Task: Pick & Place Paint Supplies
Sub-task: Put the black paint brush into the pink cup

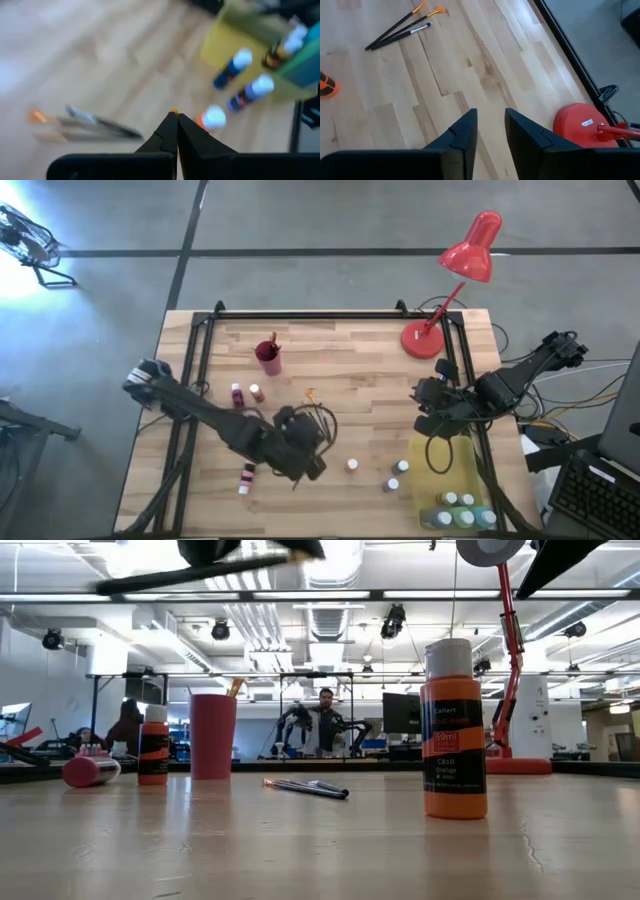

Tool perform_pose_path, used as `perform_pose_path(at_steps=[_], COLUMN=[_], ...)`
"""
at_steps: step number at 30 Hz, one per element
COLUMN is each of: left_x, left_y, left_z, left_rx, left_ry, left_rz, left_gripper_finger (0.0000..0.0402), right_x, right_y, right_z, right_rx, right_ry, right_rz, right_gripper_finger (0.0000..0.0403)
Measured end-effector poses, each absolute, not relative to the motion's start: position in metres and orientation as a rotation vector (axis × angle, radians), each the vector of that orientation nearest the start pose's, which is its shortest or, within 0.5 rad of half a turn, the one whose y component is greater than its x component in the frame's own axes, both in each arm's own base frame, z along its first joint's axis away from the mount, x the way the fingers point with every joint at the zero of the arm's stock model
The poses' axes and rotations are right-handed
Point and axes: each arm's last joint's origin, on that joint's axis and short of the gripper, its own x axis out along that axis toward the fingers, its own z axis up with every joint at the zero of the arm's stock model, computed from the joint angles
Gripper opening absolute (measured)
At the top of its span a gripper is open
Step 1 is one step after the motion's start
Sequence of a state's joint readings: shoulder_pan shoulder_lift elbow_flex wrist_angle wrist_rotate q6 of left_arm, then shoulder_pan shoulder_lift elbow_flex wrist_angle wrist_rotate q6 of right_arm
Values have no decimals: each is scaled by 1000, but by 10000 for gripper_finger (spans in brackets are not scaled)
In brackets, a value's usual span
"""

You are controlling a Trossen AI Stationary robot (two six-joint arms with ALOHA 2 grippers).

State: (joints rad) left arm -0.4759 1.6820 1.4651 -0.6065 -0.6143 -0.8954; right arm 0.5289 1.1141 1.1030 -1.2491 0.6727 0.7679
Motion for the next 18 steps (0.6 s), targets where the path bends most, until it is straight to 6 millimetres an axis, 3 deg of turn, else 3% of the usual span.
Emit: perform_pose_path(at_steps=[5, 11, 14, 18], left_x=[310, 288, 278, 266], left_y=[-137, -121, -112, -96], left_z=[342, 370, 378, 374], left_rx=[-266, -77, 6, 85], left_ry=[439, 329, 285, 272], left_rz=[473, 590, 681, 791], left_gripper_finger=[1, 0, 0, 0], right_x=[162, 163, 163, 166], right_y=[74, 74, 75, 76], right_z=[312, 312, 312, 315], right_rx=[24, 31, 39, 63], right_ry=[884, 878, 871, 844], right_rz=[-510, -509, -507, -498], right_gripper_finger=[106, 112, 114, 108])
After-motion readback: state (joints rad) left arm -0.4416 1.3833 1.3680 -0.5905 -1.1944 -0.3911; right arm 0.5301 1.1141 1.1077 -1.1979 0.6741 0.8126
